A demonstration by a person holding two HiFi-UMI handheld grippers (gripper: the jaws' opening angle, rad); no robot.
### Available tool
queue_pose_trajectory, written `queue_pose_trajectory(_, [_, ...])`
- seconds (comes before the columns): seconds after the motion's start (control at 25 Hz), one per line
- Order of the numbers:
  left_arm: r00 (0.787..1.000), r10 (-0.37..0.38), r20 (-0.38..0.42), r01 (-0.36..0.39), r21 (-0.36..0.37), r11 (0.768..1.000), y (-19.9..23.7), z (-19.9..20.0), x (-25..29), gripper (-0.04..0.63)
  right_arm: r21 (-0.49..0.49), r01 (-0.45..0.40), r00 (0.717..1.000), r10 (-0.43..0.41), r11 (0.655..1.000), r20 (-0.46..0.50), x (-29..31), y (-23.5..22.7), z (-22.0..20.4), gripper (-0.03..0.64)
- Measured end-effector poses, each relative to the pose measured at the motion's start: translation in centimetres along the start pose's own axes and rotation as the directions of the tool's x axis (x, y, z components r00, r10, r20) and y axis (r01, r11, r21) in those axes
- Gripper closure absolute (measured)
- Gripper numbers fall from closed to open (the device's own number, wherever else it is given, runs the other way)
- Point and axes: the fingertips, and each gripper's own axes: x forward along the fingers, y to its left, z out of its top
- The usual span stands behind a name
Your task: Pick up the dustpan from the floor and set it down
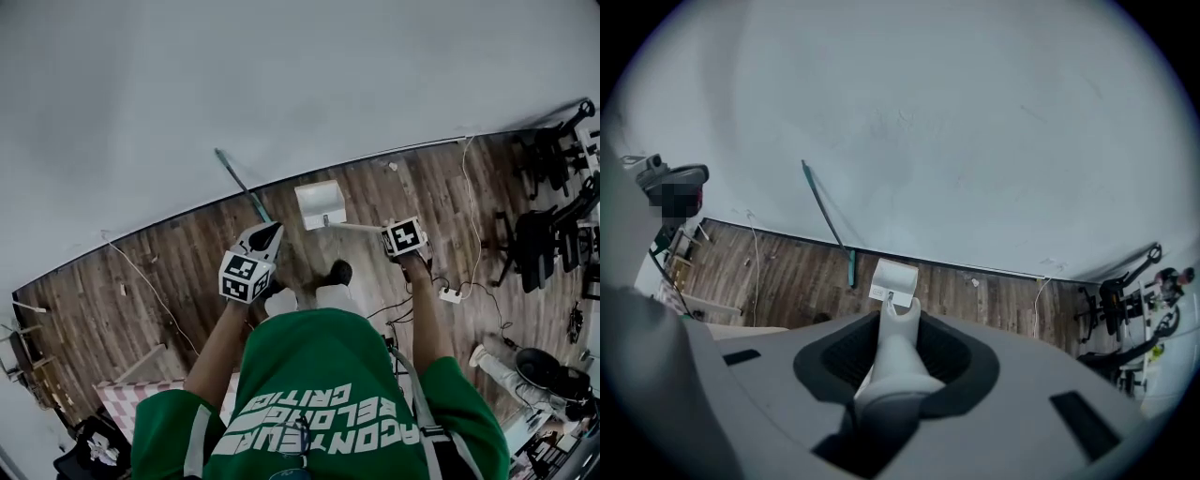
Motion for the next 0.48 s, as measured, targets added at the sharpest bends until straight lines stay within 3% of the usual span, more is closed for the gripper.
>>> queue_pose_trajectory(0.48, [1.000,-0.003,0.029,0.001,0.079,0.997,-8.6,6.4,10.6,0.591,-0.090,-0.055,0.993,0.063,0.994,0.097,-6.9,-12.4,-2.5,0.494])
